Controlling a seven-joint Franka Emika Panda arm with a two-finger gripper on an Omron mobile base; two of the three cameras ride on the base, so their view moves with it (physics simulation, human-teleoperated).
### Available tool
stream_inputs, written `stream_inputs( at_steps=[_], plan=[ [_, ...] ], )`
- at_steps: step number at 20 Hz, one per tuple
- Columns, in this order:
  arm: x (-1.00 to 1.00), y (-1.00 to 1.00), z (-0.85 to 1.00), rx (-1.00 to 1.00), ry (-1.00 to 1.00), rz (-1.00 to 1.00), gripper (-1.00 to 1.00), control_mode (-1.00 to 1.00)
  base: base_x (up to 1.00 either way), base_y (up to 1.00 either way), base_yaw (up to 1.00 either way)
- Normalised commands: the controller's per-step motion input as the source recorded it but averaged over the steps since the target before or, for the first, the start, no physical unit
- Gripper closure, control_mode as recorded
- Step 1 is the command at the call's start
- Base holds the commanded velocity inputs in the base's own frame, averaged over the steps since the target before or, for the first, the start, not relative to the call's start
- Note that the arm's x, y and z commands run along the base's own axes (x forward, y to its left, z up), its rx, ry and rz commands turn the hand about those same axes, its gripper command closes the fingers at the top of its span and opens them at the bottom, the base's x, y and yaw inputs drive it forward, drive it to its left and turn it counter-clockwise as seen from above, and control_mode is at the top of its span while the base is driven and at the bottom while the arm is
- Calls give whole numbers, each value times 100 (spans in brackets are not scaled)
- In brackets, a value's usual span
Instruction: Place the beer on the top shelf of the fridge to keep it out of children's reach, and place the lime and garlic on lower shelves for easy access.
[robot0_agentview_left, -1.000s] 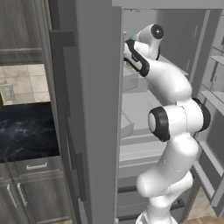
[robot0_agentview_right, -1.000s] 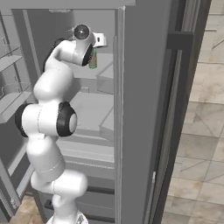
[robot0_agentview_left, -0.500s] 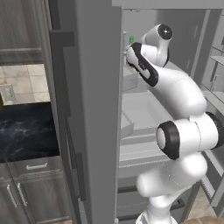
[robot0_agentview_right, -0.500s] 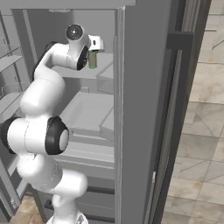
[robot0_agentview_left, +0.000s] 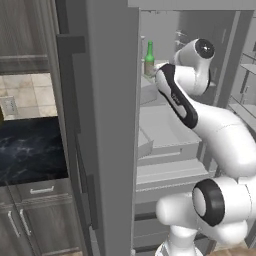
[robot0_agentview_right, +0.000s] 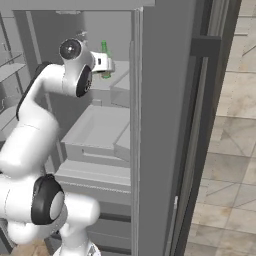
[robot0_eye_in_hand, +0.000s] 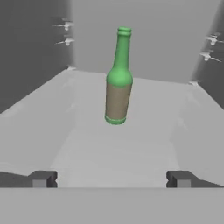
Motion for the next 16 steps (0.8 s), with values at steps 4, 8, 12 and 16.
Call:
stream_inputs(
  at_steps=[4,8,12,16],
  plan=[
    [-80,0,-37,-2,11,-6,-100,-100,0,0,0],
    [-53,0,-28,-1,13,-6,-100,-100,0,0,0],
    [-38,-7,-9,0,11,-2,-100,-100,0,0,0],
    [-36,-17,-1,0,6,0,-100,-100,0,0,0]
  ],
)
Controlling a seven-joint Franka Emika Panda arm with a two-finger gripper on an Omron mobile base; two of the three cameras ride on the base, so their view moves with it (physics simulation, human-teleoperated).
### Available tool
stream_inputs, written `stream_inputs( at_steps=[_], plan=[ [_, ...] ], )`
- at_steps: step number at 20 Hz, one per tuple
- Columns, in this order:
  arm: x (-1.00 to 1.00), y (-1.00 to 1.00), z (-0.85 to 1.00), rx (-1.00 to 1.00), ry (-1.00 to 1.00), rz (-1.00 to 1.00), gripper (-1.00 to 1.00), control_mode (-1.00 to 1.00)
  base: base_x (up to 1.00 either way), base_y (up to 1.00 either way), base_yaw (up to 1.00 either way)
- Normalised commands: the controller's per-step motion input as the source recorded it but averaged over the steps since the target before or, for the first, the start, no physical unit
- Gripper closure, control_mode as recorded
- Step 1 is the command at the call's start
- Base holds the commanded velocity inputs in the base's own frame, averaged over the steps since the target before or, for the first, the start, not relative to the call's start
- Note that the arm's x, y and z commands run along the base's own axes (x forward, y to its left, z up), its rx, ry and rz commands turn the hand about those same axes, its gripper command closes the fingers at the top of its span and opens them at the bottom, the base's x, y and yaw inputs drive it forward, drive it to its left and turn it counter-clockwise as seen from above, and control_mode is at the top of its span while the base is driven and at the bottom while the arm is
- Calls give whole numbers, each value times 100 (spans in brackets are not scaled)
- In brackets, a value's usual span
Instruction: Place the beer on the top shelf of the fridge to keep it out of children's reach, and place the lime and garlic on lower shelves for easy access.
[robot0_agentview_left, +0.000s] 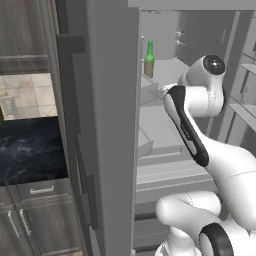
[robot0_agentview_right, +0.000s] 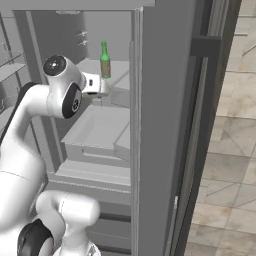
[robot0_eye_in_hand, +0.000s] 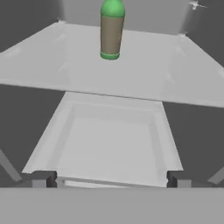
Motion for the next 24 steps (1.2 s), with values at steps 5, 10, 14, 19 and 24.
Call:
stream_inputs(
  at_steps=[5,10,14,19,24],
  plan=[
    [-29,-6,-4,0,2,0,-100,100,-25,-3,0],
    [0,0,0,0,0,0,-100,100,-74,0,0],
    [0,0,0,0,0,0,-100,100,-86,0,0],
    [0,0,0,0,0,0,-100,100,-73,13,1],
    [0,0,0,0,0,0,-100,100,-31,65,7]
  ],
)
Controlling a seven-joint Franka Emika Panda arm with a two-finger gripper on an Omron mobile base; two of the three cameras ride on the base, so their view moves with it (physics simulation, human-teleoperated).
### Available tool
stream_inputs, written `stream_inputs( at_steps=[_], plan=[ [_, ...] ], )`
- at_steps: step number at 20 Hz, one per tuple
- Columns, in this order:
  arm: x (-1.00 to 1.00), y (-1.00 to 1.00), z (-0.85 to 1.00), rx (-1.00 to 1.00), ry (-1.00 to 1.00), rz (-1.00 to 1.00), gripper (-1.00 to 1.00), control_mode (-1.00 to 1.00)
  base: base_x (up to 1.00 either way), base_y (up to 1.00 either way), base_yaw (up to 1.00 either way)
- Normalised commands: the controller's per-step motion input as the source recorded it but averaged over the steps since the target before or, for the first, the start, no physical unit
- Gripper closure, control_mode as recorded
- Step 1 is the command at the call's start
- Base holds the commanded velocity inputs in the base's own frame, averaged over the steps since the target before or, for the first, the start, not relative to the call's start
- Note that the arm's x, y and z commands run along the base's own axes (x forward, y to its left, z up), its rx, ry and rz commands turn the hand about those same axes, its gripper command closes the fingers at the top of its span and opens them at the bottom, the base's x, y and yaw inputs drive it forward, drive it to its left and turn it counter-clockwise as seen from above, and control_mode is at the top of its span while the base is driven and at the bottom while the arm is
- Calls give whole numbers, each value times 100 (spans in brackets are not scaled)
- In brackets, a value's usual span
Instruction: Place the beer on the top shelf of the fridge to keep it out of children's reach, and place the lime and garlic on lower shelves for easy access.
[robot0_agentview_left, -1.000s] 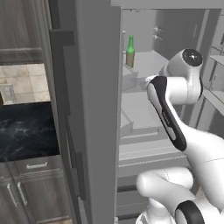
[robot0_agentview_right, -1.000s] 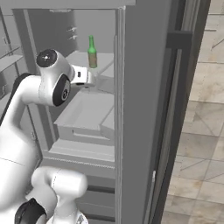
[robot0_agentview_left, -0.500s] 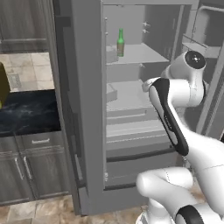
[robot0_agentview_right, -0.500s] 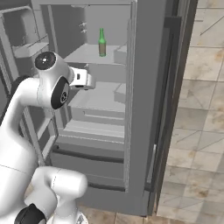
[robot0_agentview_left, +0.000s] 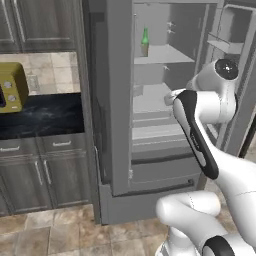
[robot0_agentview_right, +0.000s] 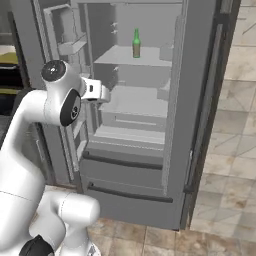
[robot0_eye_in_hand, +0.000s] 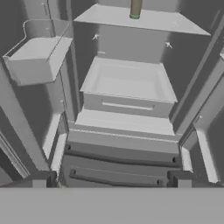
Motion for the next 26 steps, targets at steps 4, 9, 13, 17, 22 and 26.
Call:
stream_inputs(
  at_steps=[4,9,13,17,22,26],
  plan=[
    [0,0,0,0,0,0,-100,100,-1,98,3],
    [0,0,0,0,0,0,-100,100,0,100,1],
    [0,0,0,0,0,0,-100,100,0,100,0],
    [0,0,0,0,0,0,-100,100,14,100,0],
    [0,0,0,0,0,0,-100,100,31,100,0],
    [0,0,0,0,0,0,-100,100,54,99,0]
  ],
)
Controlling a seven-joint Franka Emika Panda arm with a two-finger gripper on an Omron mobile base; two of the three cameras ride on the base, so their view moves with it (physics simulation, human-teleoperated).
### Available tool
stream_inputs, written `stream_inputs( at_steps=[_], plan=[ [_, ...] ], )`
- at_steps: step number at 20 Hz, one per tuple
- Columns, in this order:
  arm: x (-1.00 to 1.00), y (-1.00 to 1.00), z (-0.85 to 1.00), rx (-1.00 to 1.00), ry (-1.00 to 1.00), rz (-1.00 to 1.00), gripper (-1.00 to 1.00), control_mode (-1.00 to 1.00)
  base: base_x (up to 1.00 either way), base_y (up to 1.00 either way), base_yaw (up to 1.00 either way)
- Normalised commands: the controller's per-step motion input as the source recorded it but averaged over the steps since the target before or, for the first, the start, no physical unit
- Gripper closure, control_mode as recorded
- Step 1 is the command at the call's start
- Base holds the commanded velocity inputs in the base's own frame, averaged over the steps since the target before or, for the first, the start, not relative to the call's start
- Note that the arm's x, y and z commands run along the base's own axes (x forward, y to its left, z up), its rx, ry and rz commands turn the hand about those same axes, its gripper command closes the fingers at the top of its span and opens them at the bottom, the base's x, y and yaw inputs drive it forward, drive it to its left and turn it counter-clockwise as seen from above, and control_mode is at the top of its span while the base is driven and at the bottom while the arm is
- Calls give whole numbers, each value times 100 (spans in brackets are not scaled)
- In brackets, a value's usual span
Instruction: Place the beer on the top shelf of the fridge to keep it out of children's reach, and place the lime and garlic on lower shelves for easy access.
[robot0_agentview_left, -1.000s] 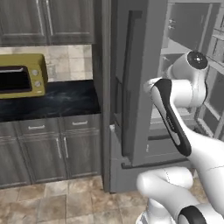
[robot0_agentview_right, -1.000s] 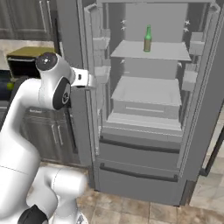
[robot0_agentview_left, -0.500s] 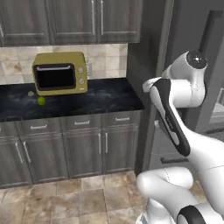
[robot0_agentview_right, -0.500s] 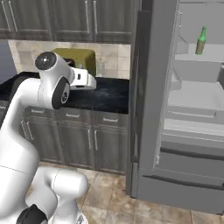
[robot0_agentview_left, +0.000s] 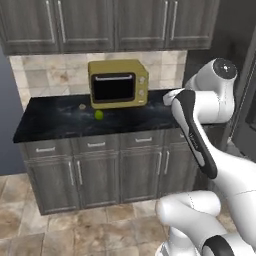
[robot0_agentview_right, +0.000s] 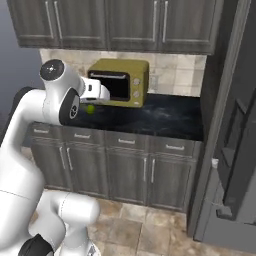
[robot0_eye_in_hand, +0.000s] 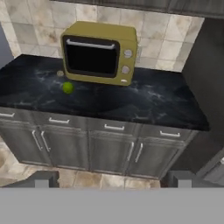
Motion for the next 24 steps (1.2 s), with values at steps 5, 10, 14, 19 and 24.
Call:
stream_inputs(
  at_steps=[5,10,14,19,24],
  plan=[
    [0,0,0,0,0,0,-100,100,66,97,0],
    [0,0,0,0,0,0,-100,100,74,80,0],
    [0,0,0,0,0,0,-100,100,71,65,0],
    [0,0,0,0,0,0,-100,100,64,23,-7],
    [0,0,0,0,0,0,-100,100,62,6,-8]
  ],
)
